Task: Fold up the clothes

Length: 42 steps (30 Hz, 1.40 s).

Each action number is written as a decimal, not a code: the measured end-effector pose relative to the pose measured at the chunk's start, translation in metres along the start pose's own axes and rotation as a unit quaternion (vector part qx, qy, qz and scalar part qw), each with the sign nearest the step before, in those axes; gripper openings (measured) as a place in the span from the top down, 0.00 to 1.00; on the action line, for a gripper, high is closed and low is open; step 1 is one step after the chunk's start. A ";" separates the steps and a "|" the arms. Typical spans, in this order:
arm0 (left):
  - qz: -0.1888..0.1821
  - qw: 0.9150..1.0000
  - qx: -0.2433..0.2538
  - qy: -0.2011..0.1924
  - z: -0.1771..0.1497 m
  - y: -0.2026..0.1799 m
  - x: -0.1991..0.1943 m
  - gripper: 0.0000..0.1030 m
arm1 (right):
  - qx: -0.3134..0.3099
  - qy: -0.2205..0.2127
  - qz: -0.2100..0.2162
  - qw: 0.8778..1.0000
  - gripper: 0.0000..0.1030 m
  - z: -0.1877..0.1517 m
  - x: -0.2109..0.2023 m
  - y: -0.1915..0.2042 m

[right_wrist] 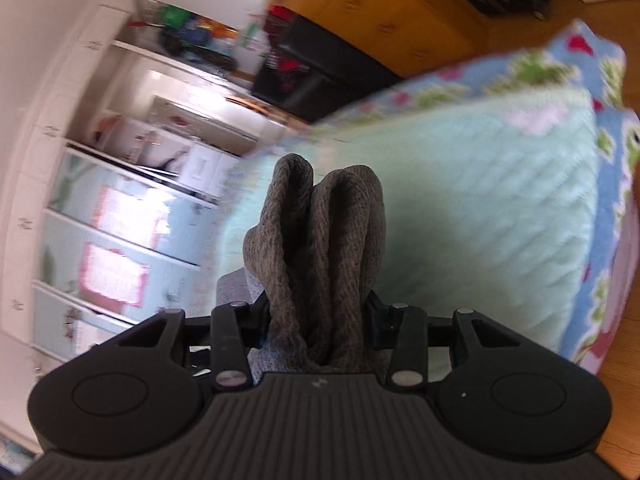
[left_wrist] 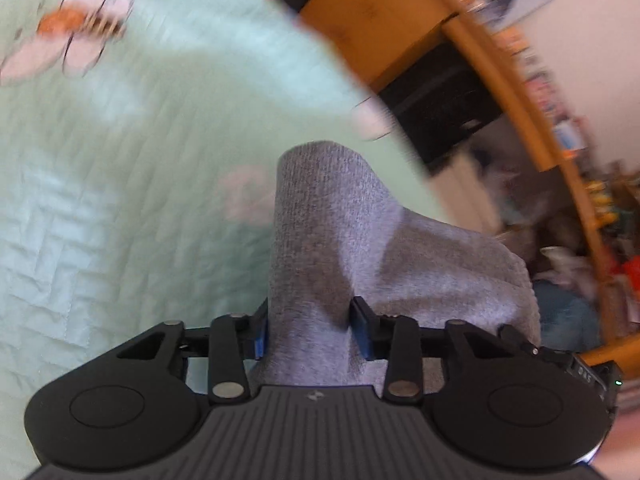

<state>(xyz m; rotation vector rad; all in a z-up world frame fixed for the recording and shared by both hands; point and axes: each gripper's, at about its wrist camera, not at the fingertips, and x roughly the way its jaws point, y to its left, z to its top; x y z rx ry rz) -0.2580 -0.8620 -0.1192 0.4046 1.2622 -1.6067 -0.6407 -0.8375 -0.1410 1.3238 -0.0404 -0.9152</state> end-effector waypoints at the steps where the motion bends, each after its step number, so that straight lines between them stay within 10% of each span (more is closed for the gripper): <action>1: 0.009 1.000 -0.001 0.005 0.000 0.003 0.010 0.45 | 0.006 0.004 -0.019 1.000 0.50 -0.002 0.009 -0.011; 11: 0.087 0.993 0.049 -0.057 -0.023 -0.015 -0.042 0.37 | -0.058 -0.042 -0.093 0.993 0.35 -0.022 -0.039 0.000; 17: 0.123 0.984 0.085 -0.093 -0.059 -0.046 -0.074 0.36 | -0.236 -0.114 -0.228 0.938 0.35 -0.063 -0.076 0.096; 26: 0.113 0.980 0.114 -0.118 -0.097 -0.083 -0.090 0.35 | -0.285 -0.138 -0.031 0.948 0.31 -0.056 -0.023 0.117; 35: 0.110 0.986 0.123 -0.028 -0.098 -0.068 -0.003 0.36 | -0.114 -0.134 0.013 0.984 0.50 0.006 0.030 0.005; 42: 0.072 0.986 0.136 -0.063 -0.107 -0.062 -0.023 0.36 | -0.164 -0.136 0.065 0.975 0.27 0.001 0.030 0.020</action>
